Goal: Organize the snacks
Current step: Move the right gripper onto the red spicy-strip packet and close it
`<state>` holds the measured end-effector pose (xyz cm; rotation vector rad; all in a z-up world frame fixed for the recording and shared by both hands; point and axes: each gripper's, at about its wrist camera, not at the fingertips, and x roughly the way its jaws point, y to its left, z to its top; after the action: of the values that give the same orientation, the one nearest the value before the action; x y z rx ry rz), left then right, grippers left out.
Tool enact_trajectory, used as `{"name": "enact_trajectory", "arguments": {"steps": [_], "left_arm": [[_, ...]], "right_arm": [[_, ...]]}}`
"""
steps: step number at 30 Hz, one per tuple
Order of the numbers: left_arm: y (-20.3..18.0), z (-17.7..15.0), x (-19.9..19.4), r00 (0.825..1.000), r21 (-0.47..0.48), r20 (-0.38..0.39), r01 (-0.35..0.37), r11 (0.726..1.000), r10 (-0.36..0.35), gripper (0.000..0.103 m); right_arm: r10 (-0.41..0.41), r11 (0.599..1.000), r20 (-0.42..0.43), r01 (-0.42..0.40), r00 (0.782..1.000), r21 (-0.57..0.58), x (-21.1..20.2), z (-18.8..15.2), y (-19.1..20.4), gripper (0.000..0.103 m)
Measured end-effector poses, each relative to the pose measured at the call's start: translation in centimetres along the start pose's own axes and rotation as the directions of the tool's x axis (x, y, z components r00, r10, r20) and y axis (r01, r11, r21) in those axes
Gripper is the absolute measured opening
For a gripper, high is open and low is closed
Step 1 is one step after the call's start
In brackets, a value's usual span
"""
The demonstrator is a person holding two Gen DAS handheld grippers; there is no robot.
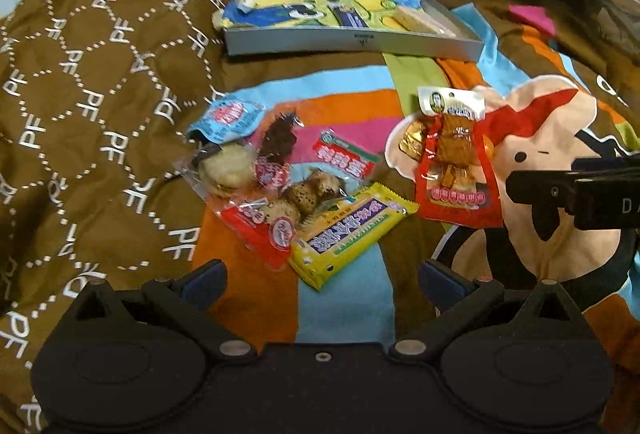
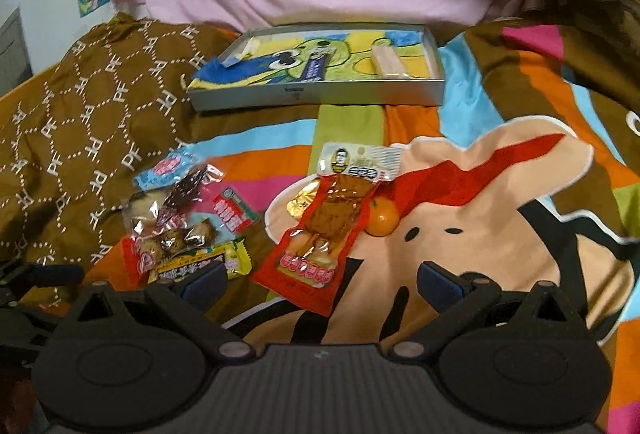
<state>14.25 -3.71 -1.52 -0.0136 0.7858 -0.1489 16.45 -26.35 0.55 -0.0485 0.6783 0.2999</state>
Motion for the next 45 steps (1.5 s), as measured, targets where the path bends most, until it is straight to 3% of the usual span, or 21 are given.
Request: {"name": "enact_trajectory", "arguments": {"steps": [4, 11, 17, 29, 36, 40, 45], "left_arm": [[0.1, 0.4, 1.5, 0.998, -0.006, -0.057, 0.028, 1.0, -0.029, 0.102], [0.2, 1.1, 4.0, 0.993, 0.02, -0.108, 0.049, 0.999, -0.047, 0.102], [0.6, 2.1, 6.2, 0.989, 0.03, -0.134, 0.073, 0.997, -0.068, 0.102], [-0.2, 3.2, 8.5, 0.984, 0.073, -0.139, 0.122, 0.99, -0.111, 0.102], [-1.7, 2.7, 8.0, 0.974, 0.086, -0.17, 0.165, 0.983, -0.148, 0.102], [-3.5, 2.1, 7.3, 0.958, 0.128, -0.21, 0.227, 0.966, -0.197, 0.102], [-3.9, 2.4, 8.0, 0.957, 0.149, -0.217, 0.226, 0.963, -0.191, 0.102]], "right_arm": [[0.024, 0.997, -0.023, -0.026, 0.999, -0.071, 1.4, 1.6, -0.5, 0.103], [0.129, 0.976, -0.083, -0.141, 0.988, -0.165, 4.9, 3.2, -2.4, 0.103], [0.231, 0.973, -0.17, -0.226, 0.958, 0.046, 8.4, 2.9, -5.0, 0.103], [0.339, 0.929, -0.127, -0.31, 0.932, 0.205, 10.0, 2.8, -6.0, 0.098], [0.377, 0.899, -0.096, -0.339, 0.921, 0.275, 9.8, 3.1, -6.4, 0.096], [0.367, 0.906, -0.105, -0.33, 0.924, 0.264, 9.8, 3.2, -6.2, 0.095], [0.353, 0.914, -0.11, -0.318, 0.929, 0.251, 10.0, 3.1, -6.2, 0.095]]}}
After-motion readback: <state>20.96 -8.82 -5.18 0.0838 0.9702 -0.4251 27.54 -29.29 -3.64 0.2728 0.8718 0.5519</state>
